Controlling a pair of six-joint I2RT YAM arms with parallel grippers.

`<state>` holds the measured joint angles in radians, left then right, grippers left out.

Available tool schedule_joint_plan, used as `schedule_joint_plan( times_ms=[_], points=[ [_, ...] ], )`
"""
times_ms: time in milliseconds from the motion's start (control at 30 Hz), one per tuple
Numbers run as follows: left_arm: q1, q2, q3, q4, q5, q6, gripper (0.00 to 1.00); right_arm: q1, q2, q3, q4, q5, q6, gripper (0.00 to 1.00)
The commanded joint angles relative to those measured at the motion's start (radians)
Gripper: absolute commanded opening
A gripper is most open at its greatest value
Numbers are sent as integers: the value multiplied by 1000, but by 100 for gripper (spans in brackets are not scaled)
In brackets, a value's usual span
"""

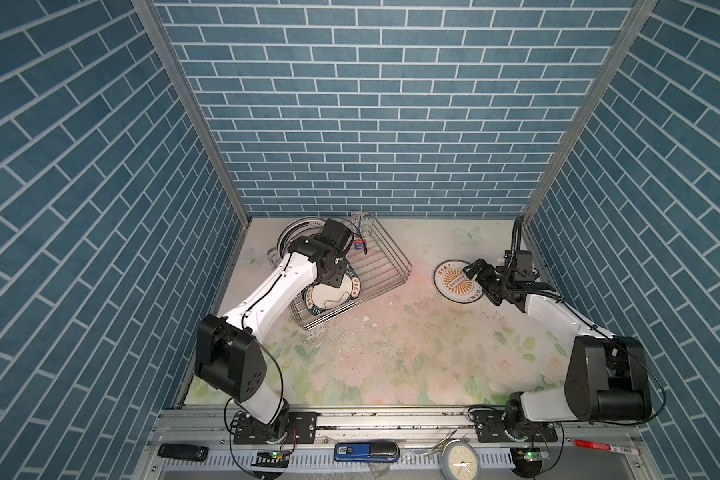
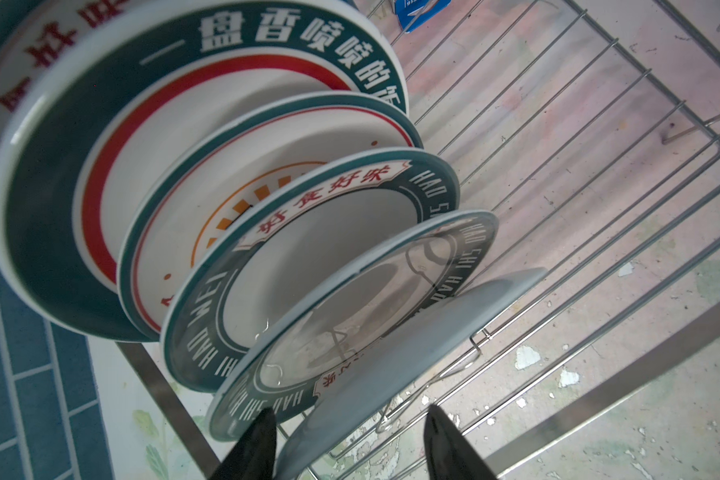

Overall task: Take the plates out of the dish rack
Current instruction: 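Lower the left gripper onto the next plate's rim in the rack, then grasp the green-rimmed plate with the left gripper and lift it upward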

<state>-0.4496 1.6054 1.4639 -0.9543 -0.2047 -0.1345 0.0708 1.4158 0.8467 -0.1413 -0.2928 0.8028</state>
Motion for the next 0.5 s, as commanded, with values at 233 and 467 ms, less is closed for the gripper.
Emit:
schedule_joint_plan(
  times_ms=[233, 467],
  points=[
    [-9, -12, -27, -37, 74, 9, 42, -9, 17, -23, 16, -11, -22, 99],
    [-12, -35, -53, -32, 96, 14, 37, -11, 26, -23, 20, -14, -20, 99]
  ],
)
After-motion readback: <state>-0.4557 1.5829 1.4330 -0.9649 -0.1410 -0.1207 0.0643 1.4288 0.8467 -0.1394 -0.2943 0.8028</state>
